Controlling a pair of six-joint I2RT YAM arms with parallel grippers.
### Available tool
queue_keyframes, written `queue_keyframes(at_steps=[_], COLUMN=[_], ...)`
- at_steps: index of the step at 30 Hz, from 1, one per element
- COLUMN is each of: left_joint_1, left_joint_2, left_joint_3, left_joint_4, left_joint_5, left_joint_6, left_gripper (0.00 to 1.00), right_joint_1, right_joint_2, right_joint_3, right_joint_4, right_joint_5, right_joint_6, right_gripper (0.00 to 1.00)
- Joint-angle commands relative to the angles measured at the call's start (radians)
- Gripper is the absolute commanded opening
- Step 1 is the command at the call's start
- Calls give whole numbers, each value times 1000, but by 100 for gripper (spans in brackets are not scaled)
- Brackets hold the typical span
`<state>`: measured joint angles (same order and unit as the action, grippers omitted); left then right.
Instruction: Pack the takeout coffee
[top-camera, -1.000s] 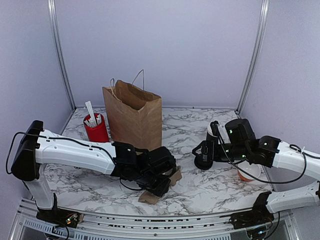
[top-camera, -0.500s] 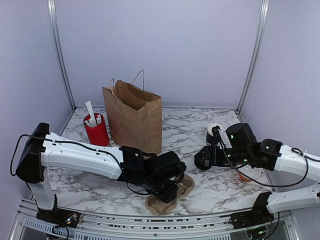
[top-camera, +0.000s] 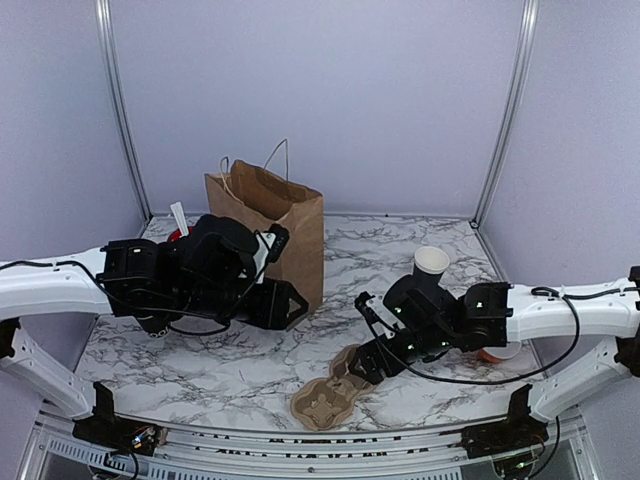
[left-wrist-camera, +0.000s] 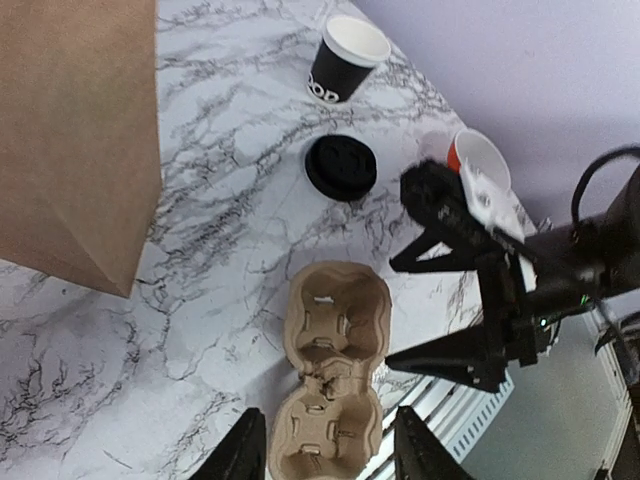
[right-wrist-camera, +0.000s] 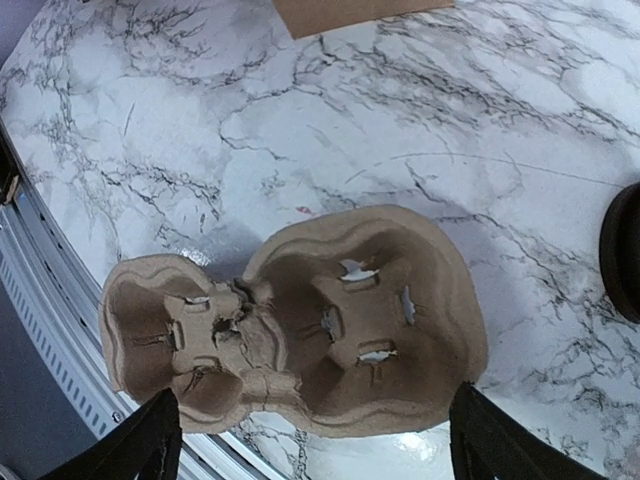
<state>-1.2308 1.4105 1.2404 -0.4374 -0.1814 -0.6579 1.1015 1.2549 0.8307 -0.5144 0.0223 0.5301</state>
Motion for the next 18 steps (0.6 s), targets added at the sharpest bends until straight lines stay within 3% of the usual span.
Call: queue_keyframes(at_steps=[1, 7, 18], left_joint_1=[58, 125, 175], left_joint_2=[-126, -261, -348], left_joint_3=[-79, -151, -195], left_joint_4=[24, 51, 70], left_joint_5=[-98, -141, -202], left_joint_6=[-68, -134, -168], left_gripper=[48, 48, 49], right_joint_1=[49, 55, 101], right_joint_2=[68, 154, 303], right_joint_3=[86, 116, 190], right_joint_4=[-37, -54, -66], right_joint_5=[8, -21, -46], right_joint_6=[-107, -160, -127], right_gripper=[90, 87, 82])
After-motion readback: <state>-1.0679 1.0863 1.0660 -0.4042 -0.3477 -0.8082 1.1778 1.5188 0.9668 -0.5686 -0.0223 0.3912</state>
